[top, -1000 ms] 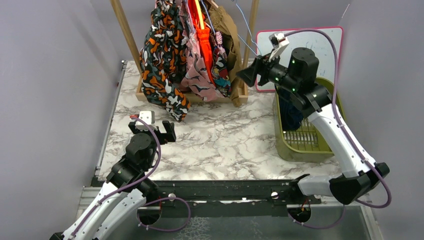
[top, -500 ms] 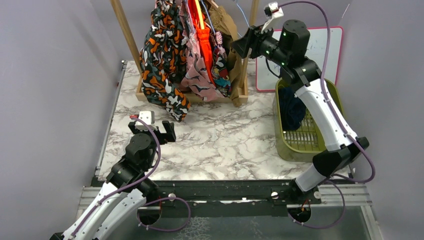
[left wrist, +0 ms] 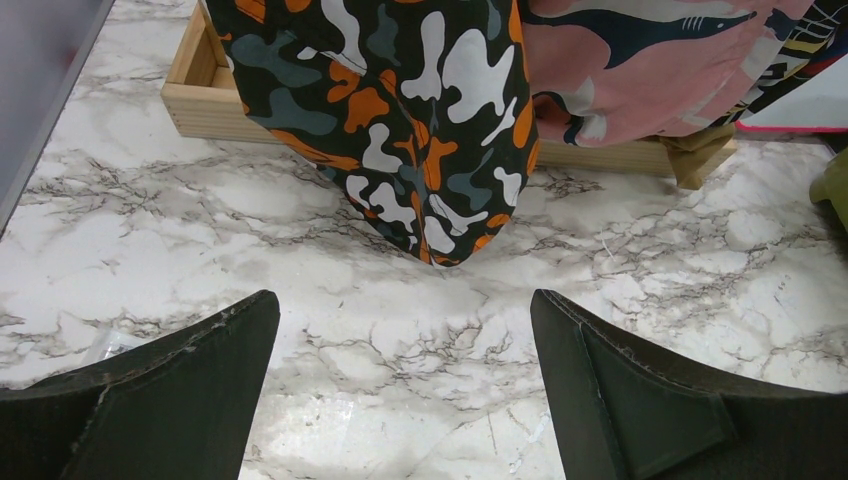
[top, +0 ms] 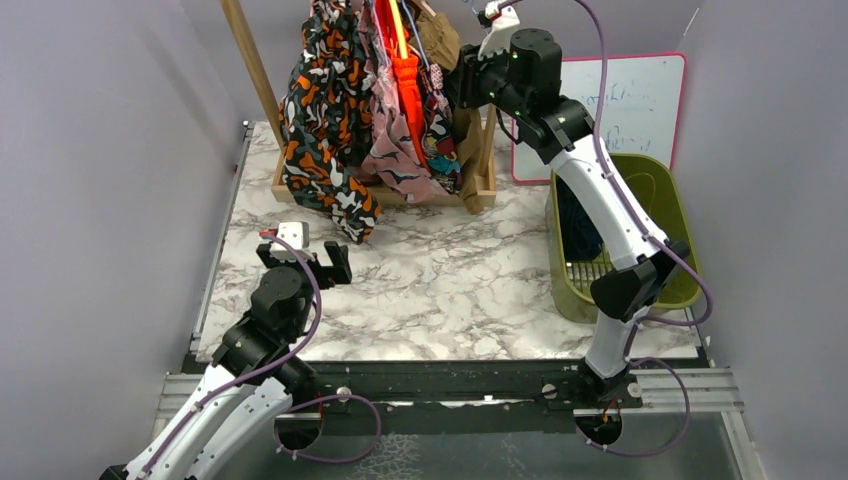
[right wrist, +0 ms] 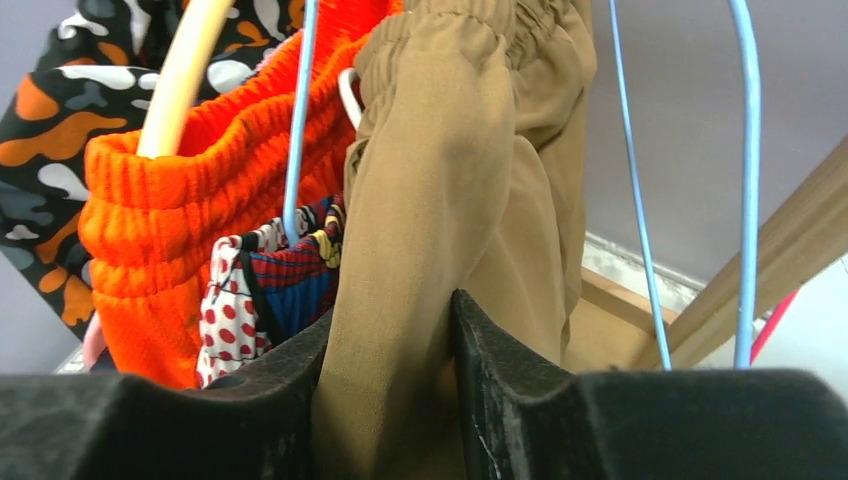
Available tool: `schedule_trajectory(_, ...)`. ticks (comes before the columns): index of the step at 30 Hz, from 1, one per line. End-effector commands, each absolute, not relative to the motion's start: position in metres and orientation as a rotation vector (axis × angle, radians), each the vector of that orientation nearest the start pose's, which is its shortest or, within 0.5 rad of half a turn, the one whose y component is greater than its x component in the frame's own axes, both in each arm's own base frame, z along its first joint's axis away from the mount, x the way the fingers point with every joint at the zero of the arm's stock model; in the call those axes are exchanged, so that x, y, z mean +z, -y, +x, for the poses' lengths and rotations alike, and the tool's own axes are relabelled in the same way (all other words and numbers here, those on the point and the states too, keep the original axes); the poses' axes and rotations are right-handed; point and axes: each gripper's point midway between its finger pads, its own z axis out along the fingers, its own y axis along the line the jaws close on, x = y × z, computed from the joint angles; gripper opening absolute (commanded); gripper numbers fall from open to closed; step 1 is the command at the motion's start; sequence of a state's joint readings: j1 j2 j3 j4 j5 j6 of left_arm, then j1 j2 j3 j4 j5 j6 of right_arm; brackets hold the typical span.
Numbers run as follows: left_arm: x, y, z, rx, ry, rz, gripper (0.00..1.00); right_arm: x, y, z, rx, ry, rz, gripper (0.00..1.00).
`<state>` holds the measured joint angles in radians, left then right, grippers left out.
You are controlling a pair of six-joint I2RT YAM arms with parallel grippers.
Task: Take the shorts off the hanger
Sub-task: Pick up the hanger from the clothes rod.
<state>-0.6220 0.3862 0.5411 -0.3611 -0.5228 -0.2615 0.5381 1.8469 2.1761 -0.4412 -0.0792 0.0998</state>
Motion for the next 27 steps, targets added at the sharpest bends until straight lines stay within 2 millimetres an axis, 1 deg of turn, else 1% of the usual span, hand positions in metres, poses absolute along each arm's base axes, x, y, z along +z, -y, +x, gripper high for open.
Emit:
schedule_trajectory(1, 0.225, 0.067, 0.231, -0.18, -1.739, -0.071, 0.99, 0.443, -0.283, 0.465, 0.46, -1.656, -0.398, 0.35)
schedule_trajectory(3, 0.225, 0.066, 0.231, -0.179, -1.738, -0.072, 0.99, 0.442, -0.284, 0.465, 0.456, -1.659, -0.396, 0.32)
schedule_trajectory(6, 0.226, 0.067, 0.23, -0.182, -1.735, -0.072, 0.99, 0.443, -0.283, 0.467, 0.438, -1.653, -0.385, 0.19)
schedule_trajectory(9, 0.225, 0.067, 0.23, -0.181, -1.738, -0.07, 0.99, 0.449, -0.283, 0.468, 0.422, -1.627, -0.369, 0.11)
schedule_trajectory(11, 0.226, 0.067, 0.23, -0.183, -1.737, -0.068, 0.99, 0.454, -0.284, 0.469, 0.405, -1.596, -0.36, 0.08)
schedule_trajectory(13, 0.226, 0.067, 0.23, -0.184, -1.736, -0.069, 0.99, 0.46, -0.287, 0.47, 0.402, -1.55, -0.35, 0.02)
schedule_trajectory(17, 0.226, 0.067, 0.23, -0.185, -1.735, -0.068, 0.99, 0.469, -0.297, 0.465, 0.418, -1.445, -0.351, 0.01)
schedule_trajectory(19, 0.226, 0.067, 0.23, -0.184, -1.736, -0.068, 0.99, 0.476, -0.299, 0.459, 0.416, -1.391, -0.329, 0.01)
schedule_trajectory(21, 0.226, 0.067, 0.23, -0.184, -1.736, -0.068, 0.99, 0.485, -0.296, 0.455, 0.413, -1.333, -0.283, 0.01)
schedule_trajectory(22, 0.226, 0.067, 0.23, -0.184, -1.735, -0.069, 0.99, 0.493, -0.293, 0.452, 0.425, -1.297, -0.263, 0.01)
schedule_trajectory(27, 0.225, 0.067, 0.23, -0.184, -1.736, -0.068, 0.99, 0.507, -0.285, 0.447, 0.454, -1.192, -0.171, 0.01)
